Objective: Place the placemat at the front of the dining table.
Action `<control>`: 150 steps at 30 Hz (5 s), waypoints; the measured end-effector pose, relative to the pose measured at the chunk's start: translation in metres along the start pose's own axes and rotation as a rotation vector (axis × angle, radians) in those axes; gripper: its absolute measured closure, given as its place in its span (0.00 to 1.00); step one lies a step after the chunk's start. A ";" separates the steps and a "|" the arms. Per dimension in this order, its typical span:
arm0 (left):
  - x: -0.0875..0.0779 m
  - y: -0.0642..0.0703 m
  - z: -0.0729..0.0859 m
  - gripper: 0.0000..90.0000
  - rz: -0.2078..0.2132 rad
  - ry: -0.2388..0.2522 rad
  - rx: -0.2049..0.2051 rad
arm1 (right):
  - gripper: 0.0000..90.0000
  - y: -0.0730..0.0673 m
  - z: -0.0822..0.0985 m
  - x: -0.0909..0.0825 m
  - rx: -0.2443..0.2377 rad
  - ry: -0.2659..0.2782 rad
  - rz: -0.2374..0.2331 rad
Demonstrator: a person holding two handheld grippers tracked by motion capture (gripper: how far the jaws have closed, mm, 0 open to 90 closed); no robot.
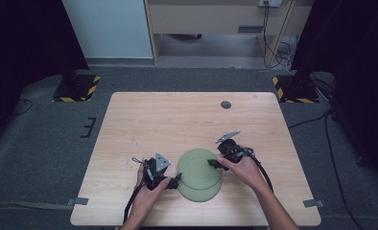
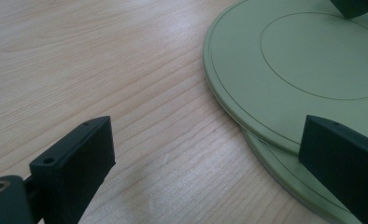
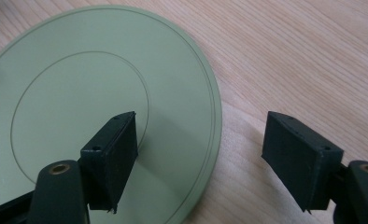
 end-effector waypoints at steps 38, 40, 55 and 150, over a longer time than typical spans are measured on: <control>0.006 0.007 -0.002 0.03 0.019 -0.007 0.004 | 0.34 -0.005 -0.012 0.016 0.061 -0.002 -0.140; 0.006 0.007 -0.002 0.03 0.020 -0.007 0.003 | 0.36 -0.007 -0.013 0.016 0.065 0.005 -0.156; 0.006 0.007 -0.001 0.02 0.013 -0.009 0.002 | 0.53 -0.004 -0.014 0.011 0.120 0.034 -0.187; -0.008 -0.022 0.002 0.03 -0.069 -0.010 -0.007 | 0.95 -0.012 -0.076 -0.060 -0.046 0.179 -0.026</control>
Point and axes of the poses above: each handheld gripper's, and its own axes: x roughly forward along the jaws, z roughly out of its underside, y roughly to its right, the point moved 9 cm from there along x, roughly forward along the jaws, and after that the axes turned 4 degrees about z, right-handed, at the moved point
